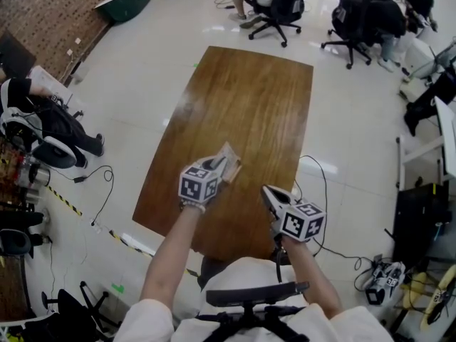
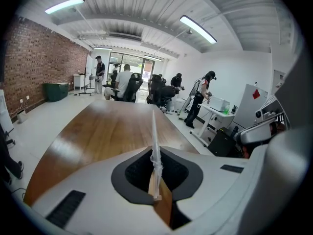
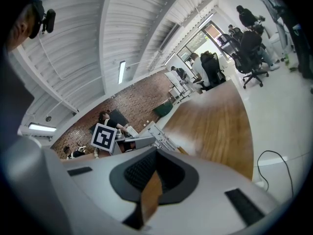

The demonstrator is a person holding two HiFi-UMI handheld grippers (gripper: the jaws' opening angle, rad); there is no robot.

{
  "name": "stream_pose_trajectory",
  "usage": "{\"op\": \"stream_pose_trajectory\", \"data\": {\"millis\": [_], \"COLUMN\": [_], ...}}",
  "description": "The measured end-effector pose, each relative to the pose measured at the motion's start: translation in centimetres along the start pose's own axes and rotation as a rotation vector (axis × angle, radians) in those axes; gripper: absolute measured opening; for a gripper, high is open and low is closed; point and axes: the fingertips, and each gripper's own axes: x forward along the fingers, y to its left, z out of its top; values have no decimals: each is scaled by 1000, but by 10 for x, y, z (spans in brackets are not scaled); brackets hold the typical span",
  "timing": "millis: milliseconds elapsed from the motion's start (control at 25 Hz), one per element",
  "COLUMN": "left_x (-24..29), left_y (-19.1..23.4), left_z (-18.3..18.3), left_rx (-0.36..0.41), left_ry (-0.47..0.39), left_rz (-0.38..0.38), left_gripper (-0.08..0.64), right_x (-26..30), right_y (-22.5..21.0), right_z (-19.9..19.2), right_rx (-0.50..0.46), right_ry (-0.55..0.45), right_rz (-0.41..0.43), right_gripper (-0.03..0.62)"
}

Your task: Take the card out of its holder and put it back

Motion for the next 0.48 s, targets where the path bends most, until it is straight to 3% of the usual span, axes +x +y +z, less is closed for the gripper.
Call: {"op": "stream_pose_trajectory", "data": {"millis": [480], "left_x": [13], "left_y": [-1], "left_z": [-18], "left_rx": [9], "left_ry": [34], "left_rz": [-6], "left_gripper": [13], "right_x": [-4], "right_y": [-6], "right_z": [-5], "right_rx": [14], "right_ry": [-2], "right_rz": [-19], "right_gripper": [3]}}
